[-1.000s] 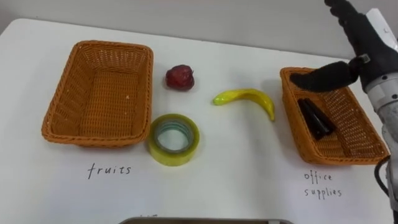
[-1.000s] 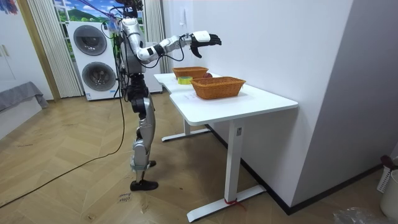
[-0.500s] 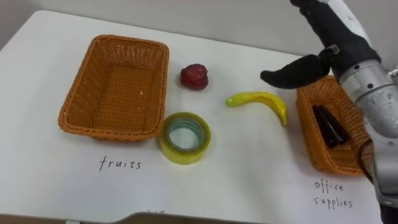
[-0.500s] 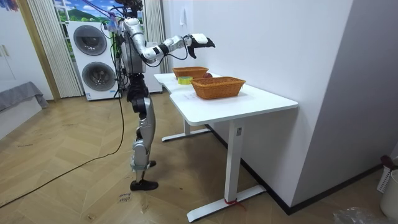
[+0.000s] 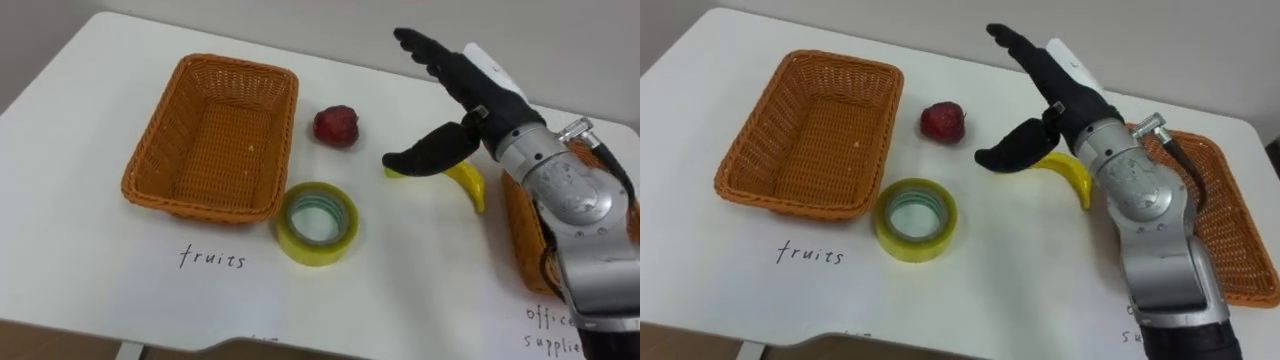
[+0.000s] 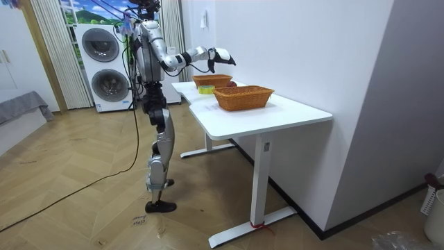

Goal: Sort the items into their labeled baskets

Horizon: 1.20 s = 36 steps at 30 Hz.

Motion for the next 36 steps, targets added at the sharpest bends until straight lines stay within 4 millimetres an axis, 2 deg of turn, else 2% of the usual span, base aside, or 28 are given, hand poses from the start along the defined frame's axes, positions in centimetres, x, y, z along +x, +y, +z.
{"fn": "replay_pose_setpoints", "kwargs": {"ticks": [2, 7, 11, 17, 36], "right_arm": [[0.0, 0.2, -0.3, 0.003, 0.014, 0.012, 0.0], [0.3, 0.2, -1.6, 0.01, 0.084, 0.005, 0.0], [0.4, 0.8, -2.6, 0.002, 0.129, 0.021, 0.0], [0.4, 1.0, -3.2, -0.009, 0.155, 0.03, 0.0], [0.3, 1.5, -3.8, -0.028, 0.202, 0.07, 0.0]], "left_arm": [[0.3, 0.0, 0.1, -0.001, -0.008, -0.003, 0.0], [0.8, -0.2, 0.1, -0.004, -0.018, -0.005, 0.0], [0.8, -0.2, 0.1, -0.006, -0.015, -0.004, 0.0], [1.2, -0.2, 0.1, -0.007, -0.026, 0.001, 0.0], [1.6, -0.3, 0.2, -0.003, -0.031, -0.012, 0.0]], "waist": [[0.33, 0.23, 0.16], [1.5, 0.36, -0.02], [1.86, 0.32, -0.07], [2.78, 0.1, -0.37], [2.99, 0.04, -0.47]], "left_leg": [[-0.02, -0.03, 0.0, 0.08, 0.0, -0.01], [-0.04, -0.02, 0.0, 0.07, 0.0, 0.02], [0.0, -0.02, 0.0, -0.18, 0.0, 0.12], [-0.07, 0.12, 0.09, -0.93, 0.06, 0.13], [-0.19, 0.24, 0.1, -1.32, 0.07, -1.24]], "right_leg": [[-0.02, 0.0, 0.0, 0.0, 0.0, 0.05], [-0.01, -0.01, 0.0, 0.0, 0.0, 0.02], [0.02, 0.02, 0.0, 0.0, 0.01, -0.22], [0.03, 0.02, 0.0, 0.0, -0.05, -0.91], [0.11, -0.01, 0.0, 0.0, -0.06, -0.8]], "base": [[0.0], [0.0], [0.0], [0.0], [0.03]]}}
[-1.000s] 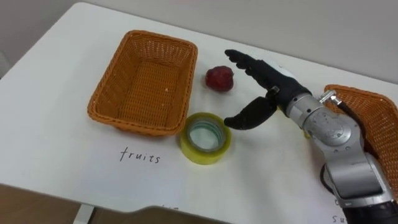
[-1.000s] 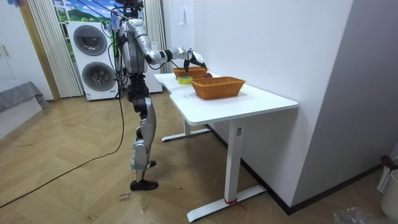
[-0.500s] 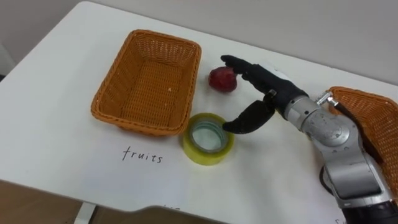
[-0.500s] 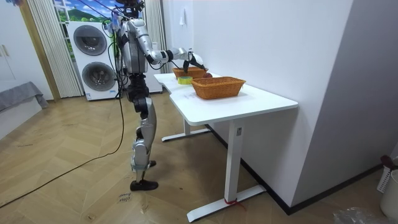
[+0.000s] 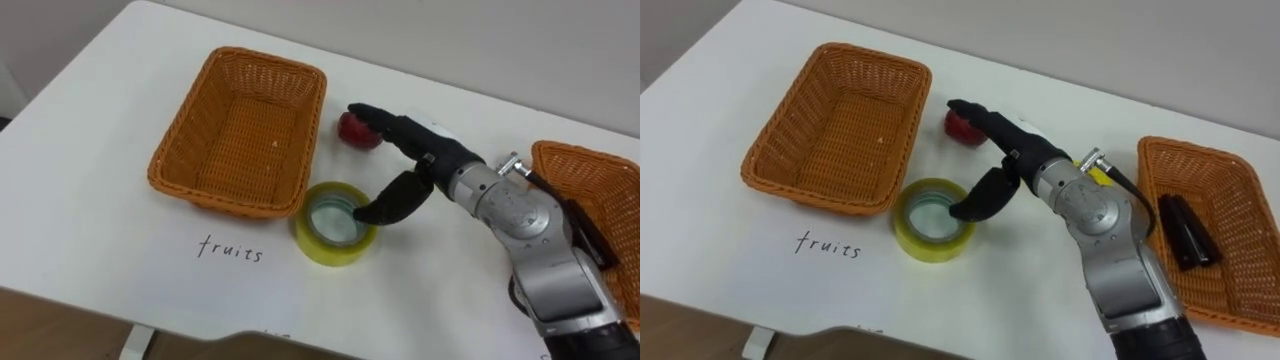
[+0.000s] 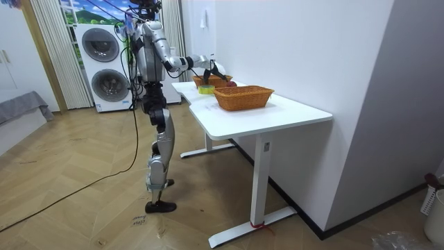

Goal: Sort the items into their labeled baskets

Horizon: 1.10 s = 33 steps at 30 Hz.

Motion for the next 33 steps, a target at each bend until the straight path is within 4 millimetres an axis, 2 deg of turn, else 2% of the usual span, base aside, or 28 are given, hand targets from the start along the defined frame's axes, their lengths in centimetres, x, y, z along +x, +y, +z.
{"fn": "replay_pose_setpoints", "kwargs": {"ticks": [4, 8, 15, 20, 28, 33], "right_arm": [[0.4, -0.2, -0.5, -0.008, 0.029, -0.014, 0.0], [0.5, -0.6, -1.2, -0.018, 0.068, -0.036, 0.0], [0.5, -0.6, -1.3, -0.017, 0.067, -0.043, 0.0], [0.6, -0.9, -1.5, -0.049, 0.076, -0.065, 0.0], [0.6, -0.8, -2.0, -0.045, 0.1, -0.073, 0.0], [1.0, -0.6, -2.5, -0.044, 0.123, -0.077, 0.0]], "left_arm": [[0.0, 0.0, 0.0, 0.004, -0.001, 0.0, 0.0], [0.1, 0.0, 0.1, 0.008, 0.003, -0.003, 0.0], [0.1, -0.1, 0.0, 0.007, 0.011, -0.001, 0.0], [0.2, -0.1, 0.0, 0.008, 0.026, 0.003, 0.0], [-0.1, -0.1, -0.1, 0.005, 0.046, 0.008, 0.0], [0.4, -0.2, 0.0, 0.001, 0.031, 0.004, 0.0]], "waist": [[0.05, 0.21, 0.15], [0.24, 0.24, 0.18], [0.27, 0.34, 0.4], [1.24, 0.46, 0.63], [1.67, 0.45, 0.68], [1.71, 0.41, 0.63]], "left_leg": [[-0.02, 0.01, 0.0, -0.05, 0.0, 0.01], [-0.05, 0.3, 0.0, -0.55, 0.0, -0.02], [-0.03, 0.55, -0.02, -0.97, 0.01, -0.01], [-0.06, 0.87, -0.03, -1.5, 0.01, -0.01], [-0.09, 1.24, -0.03, -1.65, 0.02, -0.14], [-0.09, 1.4, -0.03, -1.74, 0.02, -0.12]], "right_leg": [[0.59, 0.0, 0.0, 0.0, 0.02, 0.01], [0.88, 0.0, 0.0, 0.0, 0.03, -0.31], [0.89, 0.0, 0.0, 0.0, 0.06, -0.65], [0.97, 0.0, 0.0, 0.0, 0.06, -0.8], [0.99, 0.02, 0.0, 0.0, 0.06, -0.71], [0.98, 0.04, 0.0, 0.0, 0.06, -0.73]], "base": [[0.0], [0.0], [0.0], [0.0], [0.02], [0.0]]}}
